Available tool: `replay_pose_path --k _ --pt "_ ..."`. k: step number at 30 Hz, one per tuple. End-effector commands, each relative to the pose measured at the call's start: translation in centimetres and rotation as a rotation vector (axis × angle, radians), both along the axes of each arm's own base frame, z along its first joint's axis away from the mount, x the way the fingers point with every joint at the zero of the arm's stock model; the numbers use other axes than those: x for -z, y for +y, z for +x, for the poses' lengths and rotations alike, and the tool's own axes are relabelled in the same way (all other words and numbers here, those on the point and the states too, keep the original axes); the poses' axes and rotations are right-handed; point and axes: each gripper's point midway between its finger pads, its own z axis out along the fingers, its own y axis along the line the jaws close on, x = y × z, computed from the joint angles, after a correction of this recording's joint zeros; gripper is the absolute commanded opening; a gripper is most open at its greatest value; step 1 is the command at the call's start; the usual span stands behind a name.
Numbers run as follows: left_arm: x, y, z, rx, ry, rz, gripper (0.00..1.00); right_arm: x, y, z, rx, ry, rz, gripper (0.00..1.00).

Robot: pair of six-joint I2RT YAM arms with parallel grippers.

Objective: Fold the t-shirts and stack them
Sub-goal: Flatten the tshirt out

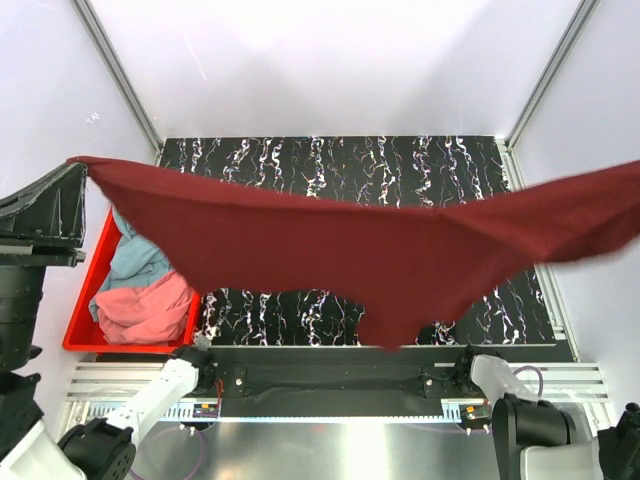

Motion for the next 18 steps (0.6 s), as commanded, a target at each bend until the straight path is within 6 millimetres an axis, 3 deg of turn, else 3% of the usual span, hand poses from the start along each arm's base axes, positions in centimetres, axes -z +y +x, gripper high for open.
replay_pose_path --k 1,3,4,5,6,7,8,9,10,11,12,14,15,17,18 --pt "1.1 -0.9 4.0 -0.032 0.011 0.051 0.0 1.4 -2.1 7.0 0.032 0.113 0.038 0.0" --pt "2.6 -1.5 6.1 -0.033 0.046 0.058 0.0 2.6 -2.5 9.2 0.025 0.162 0.049 0.0" --pt "2.9 -1.8 7.2 -0.036 0.049 0.055 0.0 4.0 -3.0 11.9 0.022 0.214 0.061 0.0" --pt "5.4 -2.7 10.0 -0.034 0.123 0.077 0.0 4.9 -3.3 13.2 0.022 0.238 0.068 0.0" --pt "6.5 -3.1 11.3 -0.031 0.15 0.085 0.0 5.7 -3.6 14.3 0.023 0.259 0.077 0.0" --pt "7.3 -3.6 12.7 -0.029 0.17 0.089 0.0 7.9 -4.4 17.2 0.026 0.323 0.099 0.0" --pt "10.1 -4.5 15.6 -0.027 0.246 0.111 0.0 9.1 -4.8 18.7 0.03 0.355 0.107 0.0" --pt "10.9 -4.7 17.1 -0.038 0.256 0.108 0.0 11.7 -5.4 21.6 0.03 0.414 0.12 0.0" --pt "12.5 -5.1 18.6 -0.045 0.285 0.116 0.0 13.1 -5.7 23.0 0.032 0.444 0.124 0.0" --pt "16.2 -5.8 21.5 -0.056 0.365 0.156 0.0 14.6 -6.1 24.5 0.033 0.477 0.131 0.0" --pt "17.9 -5.7 23.0 -0.082 0.4 0.166 0.0 18.5 -6.7 27.4 0.033 0.564 0.15 0.0" --pt "20.6 -6.0 26.0 -0.113 0.443 0.188 0.0 21.1 -7.3 30.0 0.035 0.589 0.156 0.0" --pt "23.7 -6.4 28.5 -0.128 0.492 0.206 0.0 25.5 -7.9 32.7 0.033 0.682 0.173 0.0" --pt "26.8 -6.5 31.1 -0.144 0.524 0.204 0.0 28.6 -8.4 35.2 0.033 0.713 0.17 0.0" --pt "29.7 -6.9 33.4 -0.145 0.567 0.204 0.0 32.9 -8.7 37.4 0.029 0.795 0.186 0.0"
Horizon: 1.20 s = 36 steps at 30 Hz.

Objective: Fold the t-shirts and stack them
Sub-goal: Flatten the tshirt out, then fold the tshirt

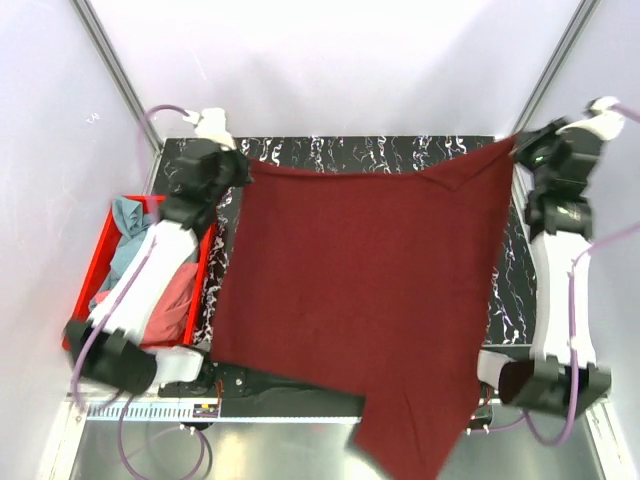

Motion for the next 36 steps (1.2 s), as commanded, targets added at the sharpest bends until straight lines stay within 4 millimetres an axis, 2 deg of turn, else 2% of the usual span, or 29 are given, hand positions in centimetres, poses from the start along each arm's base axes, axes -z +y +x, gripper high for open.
replay_pose_path --k 1,2,3,4,5,6,7,8,10,11,12,14,15,17,18,20,22,23,24,26,27,29,32,36 --pt "0.3 0.9 5.2 -0.086 -0.117 -0.028 0.0 1.3 -1.3 3.2 0.023 -0.089 -0.027 0.0" --pt "1.4 0.9 6.4 -0.094 -0.102 -0.035 0.0 4.3 -1.7 5.3 0.022 -0.04 -0.013 0.0" --pt "2.4 0.7 7.8 -0.098 -0.104 -0.041 0.0 6.0 -2.0 6.5 0.022 -0.027 -0.008 0.0" --pt "5.1 0.2 10.0 -0.096 -0.057 -0.033 0.0 7.5 -2.2 7.6 0.024 -0.005 -0.005 0.0" --pt "6.5 0.3 11.4 -0.097 -0.034 -0.032 0.0 9.0 -2.4 8.7 0.021 0.017 0.002 0.0" --pt "7.2 0.0 12.7 -0.088 -0.031 -0.034 0.0 11.9 -2.8 11.0 0.015 0.063 0.01 0.0" --pt "10.0 -0.4 15.1 -0.085 0.011 -0.018 0.0 13.2 -2.8 12.1 0.003 0.082 0.02 0.0" --pt "10.7 -0.1 16.4 -0.088 0.02 -0.018 0.0 15.8 -3.1 14.1 -0.003 0.124 0.038 0.0" --pt "12.9 0.2 18.6 -0.089 0.053 -0.036 0.0 17.7 -3.0 16.2 -0.023 0.142 0.063 0.0" --pt "14.2 0.7 20.5 -0.098 0.063 -0.046 0.0 20.9 -2.9 17.6 -0.031 0.198 0.078 0.0" --pt "15.0 0.7 21.4 -0.083 0.072 -0.06 0.0 20.4 -2.9 18.9 -0.039 0.191 0.079 0.0" --pt "16.3 1.0 23.9 -0.073 0.08 -0.095 0.0 21.8 -3.0 21.5 -0.045 0.214 0.087 0.0" --pt "16.5 0.7 24.5 -0.051 0.09 -0.111 0.0 22.5 -2.9 22.0 -0.048 0.239 0.09 0.0" --pt "17.1 0.7 26.3 -0.044 0.093 -0.135 0.0 22.9 -3.2 24.1 -0.051 0.247 0.09 0.0" --pt "17.3 0.6 26.6 -0.033 0.097 -0.142 0.0 23.8 -3.0 24.2 -0.054 0.289 0.096 0.0" --pt "17.9 1.0 27.3 -0.044 0.103 -0.154 0.0 23.8 -3.1 25.2 -0.054 0.299 0.106 0.0" --pt "18.3 1.1 27.9 -0.041 0.117 -0.173 0.0 24.2 -2.2 25.2 -0.086 0.332 0.134 0.0" --pt "18.5 1.2 27.9 -0.036 0.121 -0.177 0.0 23.6 -2.1 25.5 -0.089 0.332 0.137 0.0" --pt "18.5 1.4 27.9 -0.036 0.123 -0.178 0.0 24.4 -1.6 24.9 -0.089 0.38 0.163 0.0" --pt "19.2 1.7 27.8 -0.038 0.146 -0.171 0.0 23.6 -0.9 24.1 -0.098 0.398 0.194 0.0" --pt "19.5 1.7 27.8 -0.035 0.157 -0.171 0.0 24.0 -0.4 23.2 -0.103 0.441 0.228 0.0" --pt "20.0 2.1 27.7 -0.039 0.185 -0.174 0.0 23.7 1.2 22.0 -0.134 0.476 0.263 0.0" --pt "20.7 2.5 27.2 -0.039 0.223 -0.174 0.0 24.9 4.4 18.6 -0.178 0.608 0.346 0.0" --pt "21.4 2.9 26.7 -0.037 0.27 -0.177 0.0 26.0 6.5 14.5 -0.161 0.701 0.477 0.0"
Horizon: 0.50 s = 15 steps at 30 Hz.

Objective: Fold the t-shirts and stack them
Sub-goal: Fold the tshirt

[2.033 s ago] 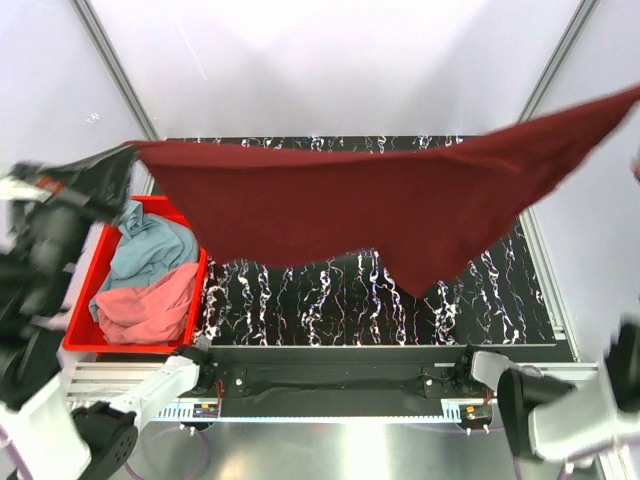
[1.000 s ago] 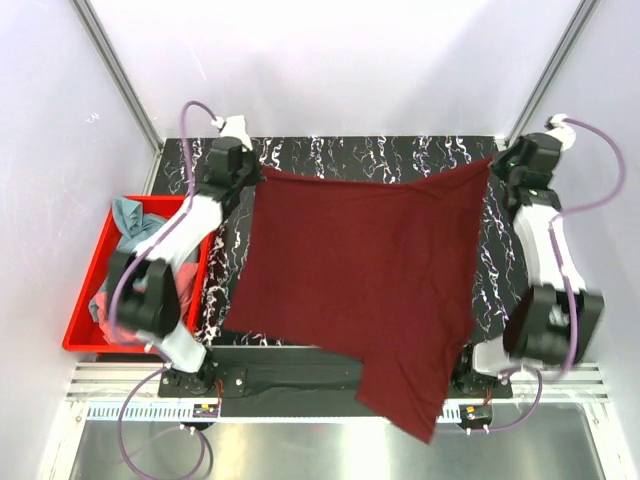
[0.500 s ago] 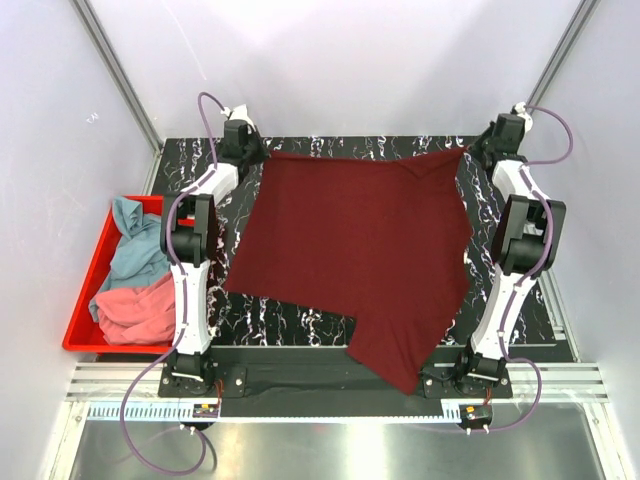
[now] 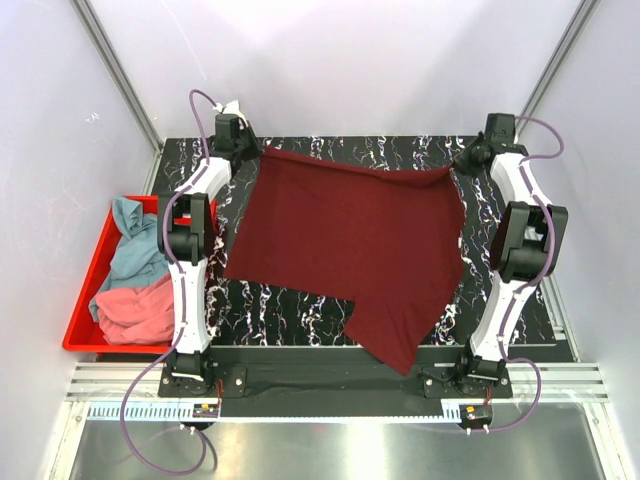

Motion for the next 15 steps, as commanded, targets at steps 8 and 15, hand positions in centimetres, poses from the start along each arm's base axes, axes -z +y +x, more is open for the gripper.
replay_pose_path --k 8,15 --pt "0.2 1.8 -1.4 0.022 0.091 -0.031 0.0 -1.9 3.8 -9.2 0.051 0.203 0.166 0.0" --pt "-0.7 2.2 -2.9 0.041 0.146 -0.039 0.0 -3.7 1.3 -10.4 0.06 0.228 0.131 0.0"
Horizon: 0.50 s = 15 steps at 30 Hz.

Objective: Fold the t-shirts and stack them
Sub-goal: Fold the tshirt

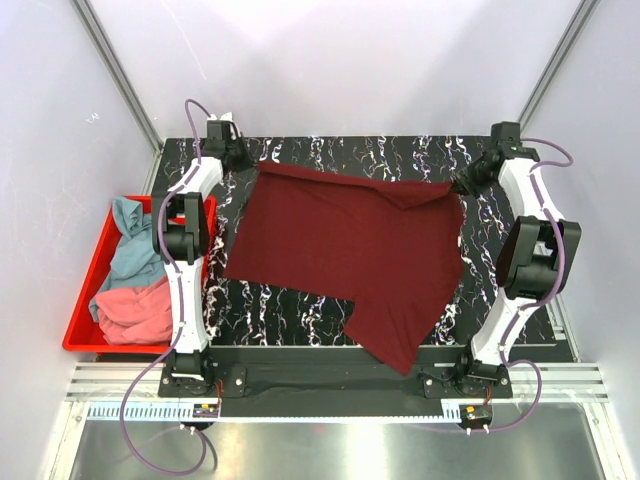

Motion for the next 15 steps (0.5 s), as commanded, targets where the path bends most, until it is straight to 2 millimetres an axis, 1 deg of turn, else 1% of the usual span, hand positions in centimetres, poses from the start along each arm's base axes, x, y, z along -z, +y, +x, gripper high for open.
replay_pose_path --k 1,4,5,7,8,10,12,13,15 --pt "-4.6 0.4 0.2 0.027 -0.052 -0.02 0.0 -3.6 -1.6 -0.7 0.0 -0.031 -0.028 0.0" --pt "-4.2 0.5 -0.5 0.033 -0.008 -0.023 0.0 -3.7 -1.8 -1.5 -0.022 -0.013 -0.036 0.0" --pt "-4.1 0.3 -0.8 0.047 0.004 -0.03 0.0 -3.7 -3.1 -2.0 -0.011 0.003 -0.062 0.0" --pt "-4.0 0.1 -1.1 0.053 0.011 -0.037 0.0 -4.3 -4.2 -2.4 -0.003 -0.012 -0.069 0.0" --pt "-4.0 -0.2 -1.3 0.066 0.01 -0.052 0.0 -4.4 -4.7 -2.4 0.001 -0.02 -0.056 0.0" --pt "-3.9 -0.4 -1.4 0.069 0.011 -0.068 0.0 -4.5 -4.5 -2.5 -0.027 -0.014 -0.046 0.0" --pt "-3.6 -0.5 -1.8 0.065 0.026 -0.081 0.0 -3.9 -3.8 -3.3 -0.054 0.014 -0.014 0.0" --pt "-3.5 -0.6 -1.9 0.065 0.03 -0.082 0.0 -3.1 -3.3 -3.9 -0.057 0.034 0.009 0.0" --pt "-3.6 -0.4 -2.1 0.057 0.039 -0.076 0.0 -2.8 -2.7 -4.2 -0.05 0.036 0.051 0.0"
